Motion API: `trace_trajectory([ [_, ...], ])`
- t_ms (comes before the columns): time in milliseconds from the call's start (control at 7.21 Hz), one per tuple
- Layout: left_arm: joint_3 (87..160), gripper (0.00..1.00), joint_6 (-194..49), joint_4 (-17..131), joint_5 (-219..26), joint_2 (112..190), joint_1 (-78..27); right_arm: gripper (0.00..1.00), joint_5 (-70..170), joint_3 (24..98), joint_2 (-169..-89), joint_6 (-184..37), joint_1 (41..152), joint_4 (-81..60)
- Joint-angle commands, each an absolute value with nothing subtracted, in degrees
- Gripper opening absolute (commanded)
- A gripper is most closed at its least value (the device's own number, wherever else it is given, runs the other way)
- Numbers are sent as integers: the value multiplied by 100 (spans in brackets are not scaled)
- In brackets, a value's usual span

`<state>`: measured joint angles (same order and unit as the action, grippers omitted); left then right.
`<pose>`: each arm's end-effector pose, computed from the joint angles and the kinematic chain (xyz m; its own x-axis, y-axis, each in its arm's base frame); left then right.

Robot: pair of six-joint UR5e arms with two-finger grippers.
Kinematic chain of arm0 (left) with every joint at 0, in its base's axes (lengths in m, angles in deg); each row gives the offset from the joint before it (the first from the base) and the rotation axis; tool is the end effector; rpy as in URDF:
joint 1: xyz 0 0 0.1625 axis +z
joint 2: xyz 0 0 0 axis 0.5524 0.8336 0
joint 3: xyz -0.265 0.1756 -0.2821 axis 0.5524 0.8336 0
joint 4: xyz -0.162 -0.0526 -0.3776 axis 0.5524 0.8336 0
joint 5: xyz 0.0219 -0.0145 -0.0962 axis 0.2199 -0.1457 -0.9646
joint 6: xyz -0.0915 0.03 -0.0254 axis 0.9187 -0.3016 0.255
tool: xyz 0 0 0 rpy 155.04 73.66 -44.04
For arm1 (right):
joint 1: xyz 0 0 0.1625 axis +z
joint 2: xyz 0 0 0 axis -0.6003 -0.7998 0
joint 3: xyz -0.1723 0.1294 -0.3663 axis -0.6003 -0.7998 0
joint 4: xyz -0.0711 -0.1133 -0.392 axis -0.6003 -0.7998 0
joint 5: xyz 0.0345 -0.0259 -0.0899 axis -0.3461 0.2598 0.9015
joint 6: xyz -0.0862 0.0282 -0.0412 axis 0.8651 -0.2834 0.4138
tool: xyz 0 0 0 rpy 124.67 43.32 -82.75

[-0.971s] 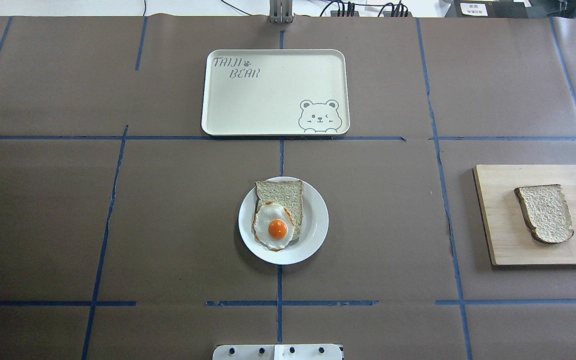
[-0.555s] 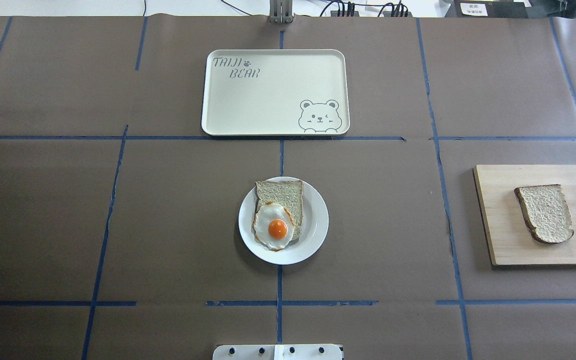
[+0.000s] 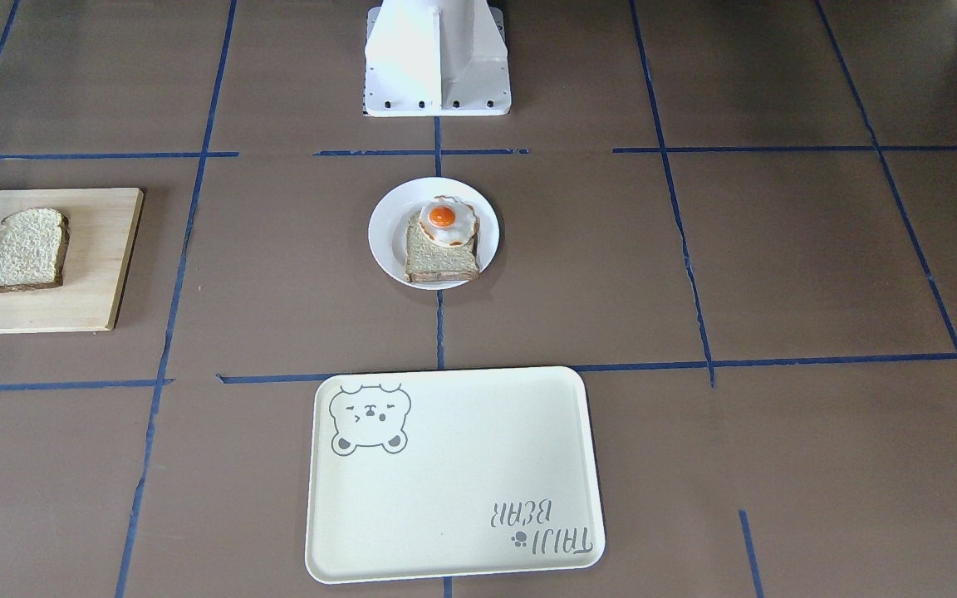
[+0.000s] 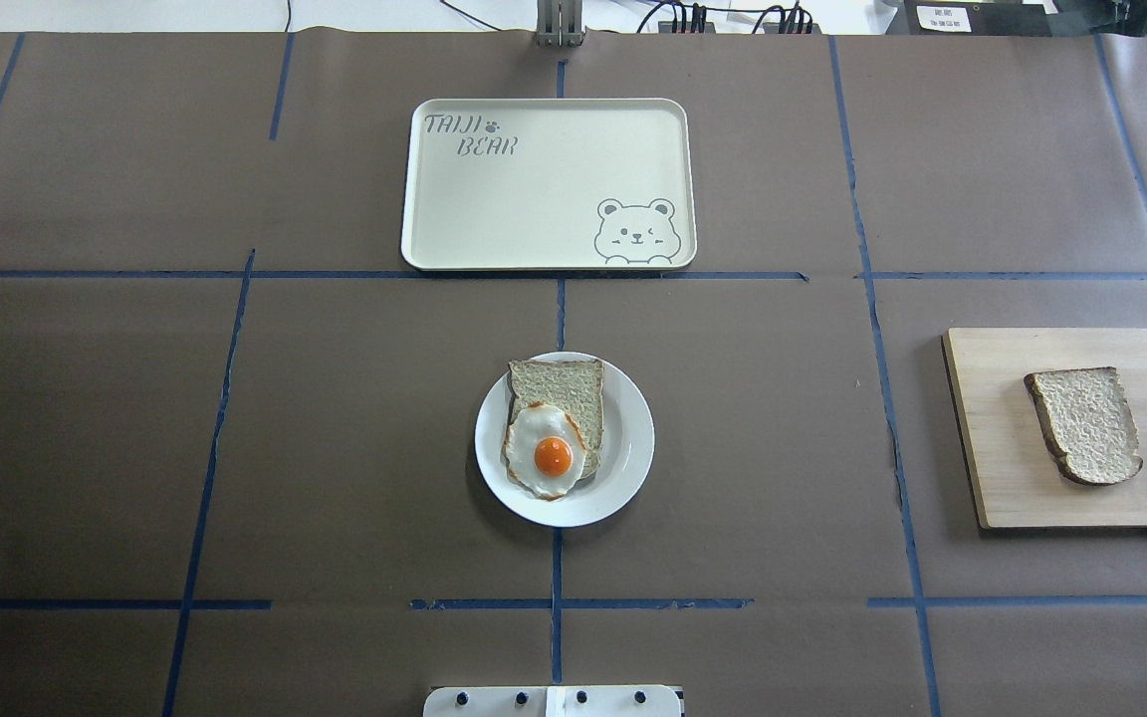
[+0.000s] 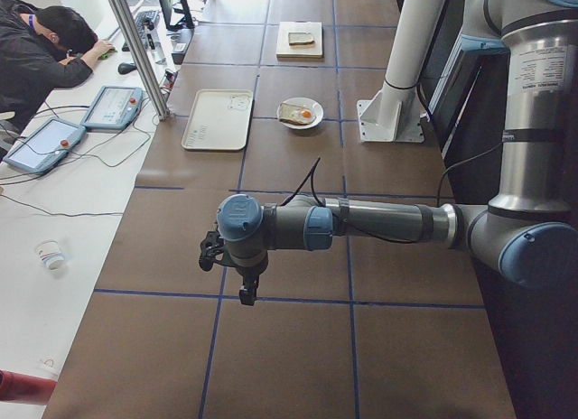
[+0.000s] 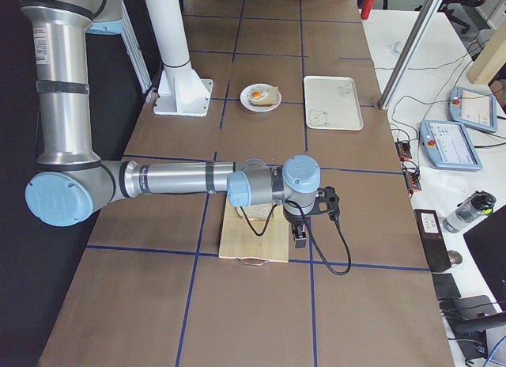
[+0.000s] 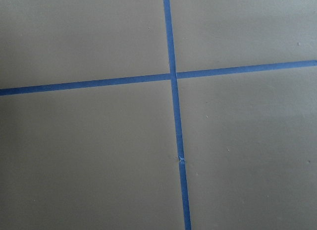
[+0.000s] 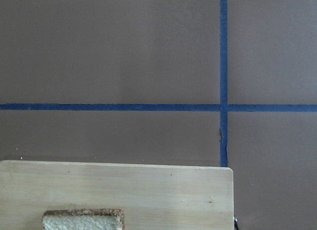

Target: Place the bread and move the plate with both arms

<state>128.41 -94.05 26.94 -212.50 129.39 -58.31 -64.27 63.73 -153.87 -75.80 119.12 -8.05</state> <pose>-0.0753 -0.4721 0.6318 0.6758 0.0948 -0.7309 -0.0519 0.9954 0.0811 -0.0047 -0.4791 0.6107 0.6499 0.0128 0.7599 -0.0861 0.9947 0.0569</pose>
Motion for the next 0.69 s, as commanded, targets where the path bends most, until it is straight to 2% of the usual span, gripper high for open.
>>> trace_trajectory([
  [0,12853,100,-9390,2702,-21271,12913,-5831,100,-6405,6388,-15804,-9234,11226,774],
  [277,12923,100,-9381,2694,-21262,12904,-5831,100,-6229,6370,-15972,-10066,10608,1438],
  [555,12950,100,-9381,2693,-21271,12869,-5831,100,-5940,6361,-16078,-10076,10143,1466],
])
